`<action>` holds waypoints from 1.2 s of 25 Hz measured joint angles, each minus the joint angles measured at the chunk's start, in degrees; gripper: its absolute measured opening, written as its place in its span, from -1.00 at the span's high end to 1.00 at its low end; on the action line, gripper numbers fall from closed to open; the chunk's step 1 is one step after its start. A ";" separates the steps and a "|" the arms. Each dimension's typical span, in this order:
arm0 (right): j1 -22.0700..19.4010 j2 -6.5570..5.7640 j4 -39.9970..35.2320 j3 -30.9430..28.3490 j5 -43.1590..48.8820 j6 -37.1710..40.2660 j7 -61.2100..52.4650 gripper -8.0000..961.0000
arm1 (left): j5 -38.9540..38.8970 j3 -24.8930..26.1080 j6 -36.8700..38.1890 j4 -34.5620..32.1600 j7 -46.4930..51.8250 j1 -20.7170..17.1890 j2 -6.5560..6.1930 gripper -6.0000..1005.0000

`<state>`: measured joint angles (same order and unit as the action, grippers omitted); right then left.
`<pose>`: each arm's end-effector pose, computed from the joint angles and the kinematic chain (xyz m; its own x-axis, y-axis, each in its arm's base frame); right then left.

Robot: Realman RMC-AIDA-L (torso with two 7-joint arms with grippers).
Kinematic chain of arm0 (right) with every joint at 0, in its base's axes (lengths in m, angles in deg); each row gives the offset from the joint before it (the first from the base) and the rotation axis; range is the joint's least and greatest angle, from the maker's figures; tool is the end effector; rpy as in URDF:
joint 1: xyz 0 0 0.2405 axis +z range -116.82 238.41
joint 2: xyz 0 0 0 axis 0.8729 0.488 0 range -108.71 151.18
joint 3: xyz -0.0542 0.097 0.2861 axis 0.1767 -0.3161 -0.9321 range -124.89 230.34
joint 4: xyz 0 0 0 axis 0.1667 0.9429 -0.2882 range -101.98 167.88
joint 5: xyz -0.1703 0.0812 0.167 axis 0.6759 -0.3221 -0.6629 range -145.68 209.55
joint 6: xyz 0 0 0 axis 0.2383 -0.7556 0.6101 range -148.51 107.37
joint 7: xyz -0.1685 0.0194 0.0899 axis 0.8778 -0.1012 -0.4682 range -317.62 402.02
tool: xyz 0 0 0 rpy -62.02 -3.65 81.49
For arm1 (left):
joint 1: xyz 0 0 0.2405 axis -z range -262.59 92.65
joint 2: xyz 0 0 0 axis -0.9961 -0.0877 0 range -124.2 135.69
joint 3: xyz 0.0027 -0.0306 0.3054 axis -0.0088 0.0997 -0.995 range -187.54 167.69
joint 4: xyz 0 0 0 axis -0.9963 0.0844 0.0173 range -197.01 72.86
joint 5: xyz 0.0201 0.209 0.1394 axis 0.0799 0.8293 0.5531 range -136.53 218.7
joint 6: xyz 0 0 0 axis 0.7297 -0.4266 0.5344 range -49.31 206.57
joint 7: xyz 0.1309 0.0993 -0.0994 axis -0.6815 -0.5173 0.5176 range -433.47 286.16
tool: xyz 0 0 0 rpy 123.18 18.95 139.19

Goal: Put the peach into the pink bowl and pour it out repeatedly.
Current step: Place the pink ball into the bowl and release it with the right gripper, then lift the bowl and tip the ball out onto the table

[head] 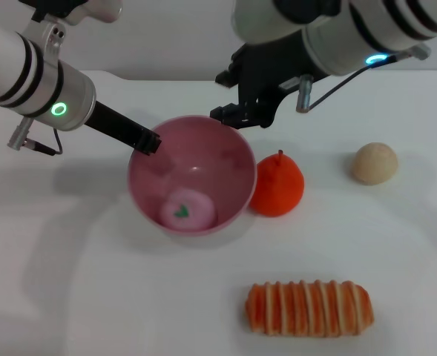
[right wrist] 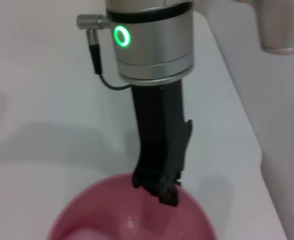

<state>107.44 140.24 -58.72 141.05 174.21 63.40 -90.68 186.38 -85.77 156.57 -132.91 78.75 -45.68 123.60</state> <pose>0.0304 0.4398 -0.0728 0.9791 0.0508 0.1970 0.1220 -0.9216 -0.3686 -0.2030 0.4821 -0.0588 0.7155 0.6983 0.0210 0.6210 -0.6219 -0.4770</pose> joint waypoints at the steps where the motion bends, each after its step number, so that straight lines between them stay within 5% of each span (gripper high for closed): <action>1: -0.48 0.01 -0.51 -0.64 -0.14 -0.27 0.01 0.59 | 0.00 0.00 0.00 0.00 0.00 0.00 0.00 0.91; 6: -5.35 0.00 -3.81 -9.11 -7.83 -2.32 3.37 0.20 | -0.01 0.01 -0.57 0.25 -0.04 0.10 0.00 0.91; 8: -9.05 -0.19 -3.47 -15.82 -17.44 -3.73 8.65 -0.12 | -0.02 0.00 -1.34 0.60 -0.32 0.15 0.03 0.91; 13: -18.33 -0.51 7.48 -28.86 -51.56 -4.28 31.27 -0.12 | -0.02 0.00 -1.99 0.72 -0.56 0.17 0.11 0.91; 16: -22.52 -0.43 14.95 -33.59 -62.51 -4.40 43.57 -0.12 | -1.26 -1.12 -5.49 1.21 -1.54 0.14 0.23 0.91; 22: -25.88 -0.34 29.70 -44.30 -73.89 -5.27 61.74 -0.12 | -8.79 -4.75 -13.61 1.22 -6.80 -0.41 0.27 0.91; 30: -29.77 -0.10 38.01 -52.63 -76.38 -5.77 70.34 -0.12 | -28.41 -17.98 -38.23 0.29 -24.93 -2.79 0.33 0.91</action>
<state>77.67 140.14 -20.71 88.41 97.84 57.62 -20.34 157.97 -103.75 118.34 -132.62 53.82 -48.46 123.93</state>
